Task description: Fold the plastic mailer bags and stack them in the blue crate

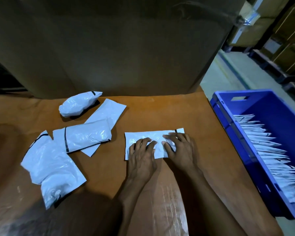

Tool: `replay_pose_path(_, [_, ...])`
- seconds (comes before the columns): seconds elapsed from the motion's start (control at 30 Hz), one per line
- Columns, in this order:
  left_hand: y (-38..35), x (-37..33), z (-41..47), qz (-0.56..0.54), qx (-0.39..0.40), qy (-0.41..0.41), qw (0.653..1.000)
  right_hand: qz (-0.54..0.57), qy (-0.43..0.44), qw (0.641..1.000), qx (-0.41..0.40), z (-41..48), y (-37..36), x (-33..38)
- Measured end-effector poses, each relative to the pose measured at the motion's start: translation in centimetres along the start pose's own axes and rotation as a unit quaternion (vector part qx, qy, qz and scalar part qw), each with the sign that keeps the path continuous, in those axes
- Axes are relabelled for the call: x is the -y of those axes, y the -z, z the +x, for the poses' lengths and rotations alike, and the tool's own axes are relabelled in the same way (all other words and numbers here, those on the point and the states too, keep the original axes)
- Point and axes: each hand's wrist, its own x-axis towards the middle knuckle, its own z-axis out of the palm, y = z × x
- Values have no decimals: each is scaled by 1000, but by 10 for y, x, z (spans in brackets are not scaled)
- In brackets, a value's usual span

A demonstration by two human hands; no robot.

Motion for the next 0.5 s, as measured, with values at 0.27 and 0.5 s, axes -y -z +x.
replay_pose_path(0.27, [5,19,19,13,4,-26,1000,-7,67,989,130,2,7,-3])
replay_pose_path(0.5, [-6,27,13,80,78,-35,993,-72,73,986,134,1,-7,-10])
